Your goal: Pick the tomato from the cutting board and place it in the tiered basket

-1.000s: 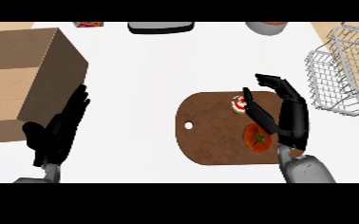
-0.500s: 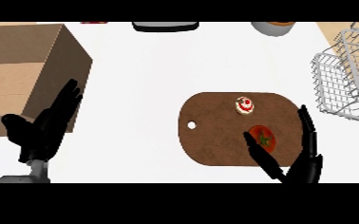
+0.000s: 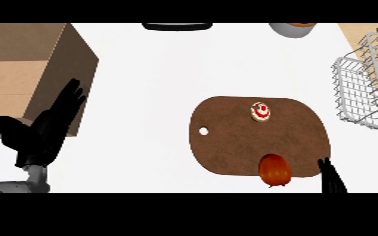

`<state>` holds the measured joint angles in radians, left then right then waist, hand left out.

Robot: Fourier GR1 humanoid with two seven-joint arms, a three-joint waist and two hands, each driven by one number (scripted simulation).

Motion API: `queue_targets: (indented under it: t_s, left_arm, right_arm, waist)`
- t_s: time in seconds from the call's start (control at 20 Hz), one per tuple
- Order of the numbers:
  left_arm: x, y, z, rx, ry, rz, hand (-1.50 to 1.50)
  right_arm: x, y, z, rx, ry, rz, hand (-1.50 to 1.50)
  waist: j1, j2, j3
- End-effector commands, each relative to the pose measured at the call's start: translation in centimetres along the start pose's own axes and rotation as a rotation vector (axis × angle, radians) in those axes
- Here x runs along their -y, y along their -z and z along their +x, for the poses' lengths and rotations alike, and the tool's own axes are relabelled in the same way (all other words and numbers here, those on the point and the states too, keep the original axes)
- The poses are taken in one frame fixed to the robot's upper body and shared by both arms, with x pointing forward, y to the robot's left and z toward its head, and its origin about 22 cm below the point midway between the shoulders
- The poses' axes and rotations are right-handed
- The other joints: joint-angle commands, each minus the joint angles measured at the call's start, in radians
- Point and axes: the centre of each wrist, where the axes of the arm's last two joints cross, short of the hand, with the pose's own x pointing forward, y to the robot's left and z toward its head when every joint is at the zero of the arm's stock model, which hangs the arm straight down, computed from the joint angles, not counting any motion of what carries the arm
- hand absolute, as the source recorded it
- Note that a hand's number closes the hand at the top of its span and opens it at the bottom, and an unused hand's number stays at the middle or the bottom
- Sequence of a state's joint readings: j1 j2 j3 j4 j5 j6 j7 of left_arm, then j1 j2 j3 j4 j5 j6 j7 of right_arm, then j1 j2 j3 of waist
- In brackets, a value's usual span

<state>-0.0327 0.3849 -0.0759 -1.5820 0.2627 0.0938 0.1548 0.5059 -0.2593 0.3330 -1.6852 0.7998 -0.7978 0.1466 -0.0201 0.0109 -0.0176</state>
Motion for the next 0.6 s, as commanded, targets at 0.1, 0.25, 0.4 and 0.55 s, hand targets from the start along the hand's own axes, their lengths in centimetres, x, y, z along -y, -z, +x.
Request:
queue_targets:
  t_s: [0.1, 0.25, 0.4, 0.55]
  left_arm:
    - [1.0, 0.4, 0.6, 0.003, 0.001, -0.015, 0.00]
    - [0.7, 0.6, -0.3, 0.003, 0.004, -0.037, 0.00]
    - [0.7, 0.9, 0.7, -0.004, 0.007, -0.049, 0.00]
    - [0.8, 1.2, -0.5, -0.008, 0.005, -0.035, 0.00]
  right_arm:
    - [1.8, -1.6, 2.7, -0.108, -0.144, 0.166, -1.50]
    - [2.1, 0.1, 6.9, -0.160, -0.167, 0.104, -1.50]
    - [2.4, 1.4, 11.4, -0.218, -0.201, 0.078, -1.50]
    - [2.0, 2.6, 15.3, -0.257, -0.249, 0.081, -1.50]
  waist:
    - [0.020, 0.001, 0.003]
    - [0.027, 0.002, 0.006]
    - [0.032, -0.005, 0.011]
    - [0.031, -0.005, 0.014]
